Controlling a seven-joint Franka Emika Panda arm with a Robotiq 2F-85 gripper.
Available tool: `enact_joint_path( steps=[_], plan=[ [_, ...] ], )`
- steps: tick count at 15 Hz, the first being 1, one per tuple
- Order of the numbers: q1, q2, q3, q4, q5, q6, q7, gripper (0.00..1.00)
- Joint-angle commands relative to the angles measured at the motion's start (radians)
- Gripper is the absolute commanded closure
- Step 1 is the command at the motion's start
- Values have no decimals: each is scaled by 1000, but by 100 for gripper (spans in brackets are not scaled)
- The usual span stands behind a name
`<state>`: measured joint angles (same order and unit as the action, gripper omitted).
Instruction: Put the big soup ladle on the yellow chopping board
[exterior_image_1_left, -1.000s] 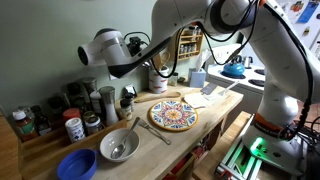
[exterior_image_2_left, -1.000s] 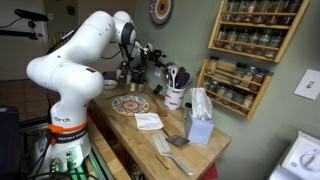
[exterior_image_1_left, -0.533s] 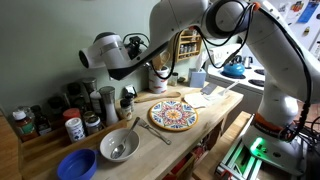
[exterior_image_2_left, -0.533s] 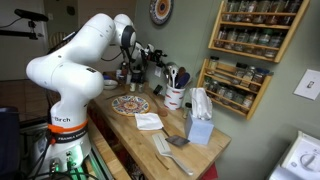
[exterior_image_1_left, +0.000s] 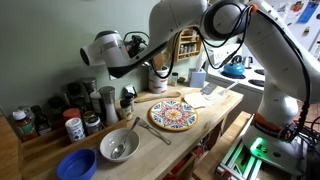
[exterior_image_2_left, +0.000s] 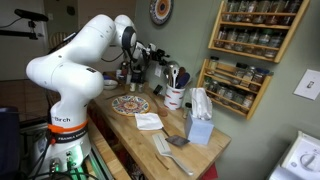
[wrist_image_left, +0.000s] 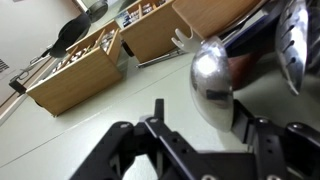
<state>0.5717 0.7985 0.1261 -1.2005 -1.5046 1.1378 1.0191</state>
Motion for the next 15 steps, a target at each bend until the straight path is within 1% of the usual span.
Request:
enact_joint_path(
  steps=[1,5,6,7,8,15],
  plan=[
    [9,27,-5,41,-13,-40,-30,65],
    [12,29,-7,49,-15,-48,-35,96],
    [14,28,-8,52,-18,-56,-39,97],
    [15,27,-8,55,-18,-67,-47,94],
    [17,26,-10,59,-23,-74,-47,94],
    [36,22,-29,82,-83,-120,-64,96]
  ],
)
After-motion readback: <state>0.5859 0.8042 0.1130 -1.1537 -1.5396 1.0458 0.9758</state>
